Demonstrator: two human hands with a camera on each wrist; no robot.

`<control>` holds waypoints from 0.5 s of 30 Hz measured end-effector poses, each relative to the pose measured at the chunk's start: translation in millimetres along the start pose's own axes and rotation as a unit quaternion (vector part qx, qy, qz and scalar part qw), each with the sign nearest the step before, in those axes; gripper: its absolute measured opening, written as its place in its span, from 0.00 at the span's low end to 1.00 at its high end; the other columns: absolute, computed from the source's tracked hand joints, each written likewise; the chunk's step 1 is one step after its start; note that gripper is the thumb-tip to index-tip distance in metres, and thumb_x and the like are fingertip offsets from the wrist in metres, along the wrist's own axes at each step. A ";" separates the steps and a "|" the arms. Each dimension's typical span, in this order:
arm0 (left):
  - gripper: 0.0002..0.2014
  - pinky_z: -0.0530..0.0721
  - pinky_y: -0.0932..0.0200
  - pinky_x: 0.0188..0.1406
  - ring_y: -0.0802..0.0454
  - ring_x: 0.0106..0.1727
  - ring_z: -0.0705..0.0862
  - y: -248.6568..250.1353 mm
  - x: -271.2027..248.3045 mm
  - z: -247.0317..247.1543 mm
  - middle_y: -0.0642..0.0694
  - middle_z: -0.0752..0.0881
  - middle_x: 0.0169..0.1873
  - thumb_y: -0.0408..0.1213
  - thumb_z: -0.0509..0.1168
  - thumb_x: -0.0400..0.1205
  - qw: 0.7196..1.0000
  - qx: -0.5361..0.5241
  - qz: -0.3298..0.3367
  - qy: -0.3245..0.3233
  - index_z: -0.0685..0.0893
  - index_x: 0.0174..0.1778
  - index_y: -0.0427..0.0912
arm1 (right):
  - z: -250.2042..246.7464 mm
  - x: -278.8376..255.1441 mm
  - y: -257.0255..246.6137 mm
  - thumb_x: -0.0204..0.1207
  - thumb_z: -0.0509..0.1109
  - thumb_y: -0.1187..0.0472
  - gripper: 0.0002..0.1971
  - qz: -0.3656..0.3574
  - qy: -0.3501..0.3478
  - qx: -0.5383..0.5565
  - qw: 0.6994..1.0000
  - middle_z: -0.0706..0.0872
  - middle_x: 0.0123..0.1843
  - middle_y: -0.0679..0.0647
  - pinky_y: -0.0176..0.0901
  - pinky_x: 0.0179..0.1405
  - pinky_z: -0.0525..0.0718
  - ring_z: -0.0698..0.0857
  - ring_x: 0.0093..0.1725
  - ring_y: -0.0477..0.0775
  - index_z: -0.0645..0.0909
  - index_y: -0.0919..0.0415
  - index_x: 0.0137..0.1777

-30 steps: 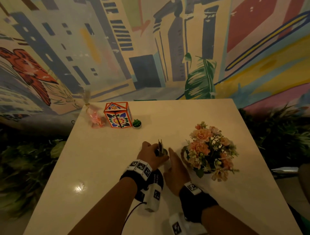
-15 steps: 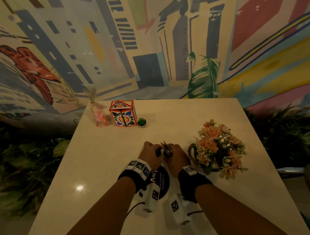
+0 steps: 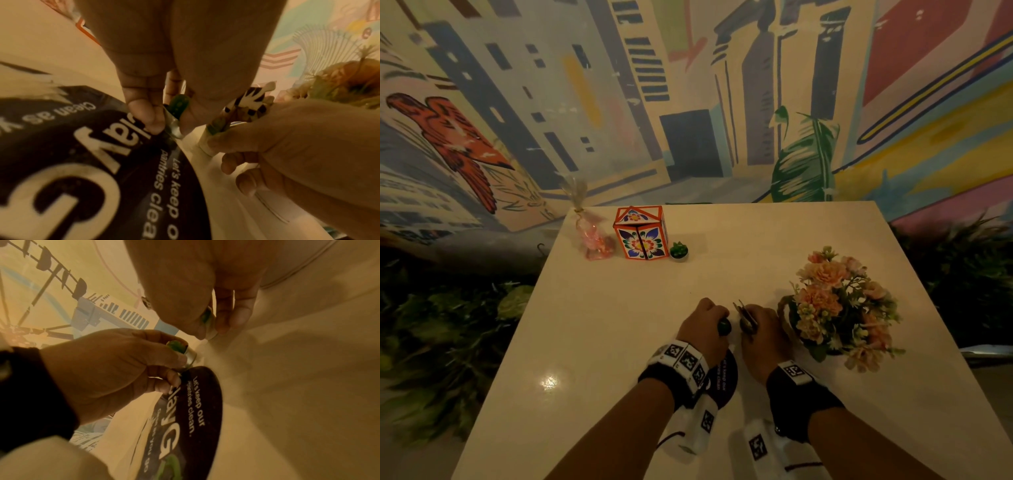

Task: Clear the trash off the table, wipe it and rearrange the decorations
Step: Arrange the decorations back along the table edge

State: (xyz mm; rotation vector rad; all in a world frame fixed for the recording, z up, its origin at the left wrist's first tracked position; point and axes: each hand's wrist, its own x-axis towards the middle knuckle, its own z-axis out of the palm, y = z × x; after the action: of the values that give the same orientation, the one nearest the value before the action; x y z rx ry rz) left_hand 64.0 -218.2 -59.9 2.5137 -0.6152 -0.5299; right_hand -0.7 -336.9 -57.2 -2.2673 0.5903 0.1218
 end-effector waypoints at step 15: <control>0.41 0.69 0.36 0.75 0.35 0.82 0.57 -21.6 98.8 -97.3 0.49 0.46 0.84 0.24 0.60 0.78 0.980 0.158 -0.114 -0.037 0.51 0.82 0.58 | -15.9 -71.2 23.5 0.76 0.67 0.64 0.35 0.036 -0.042 0.092 0.994 0.78 0.65 0.48 0.31 0.47 0.78 0.81 0.43 0.45 0.59 0.45 0.80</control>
State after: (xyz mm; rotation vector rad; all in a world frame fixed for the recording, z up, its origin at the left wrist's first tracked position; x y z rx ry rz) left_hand 197.9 -216.2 -18.0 2.8992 -0.4707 -0.6548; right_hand -76.0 -335.4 -43.0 -2.0528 0.6135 0.1905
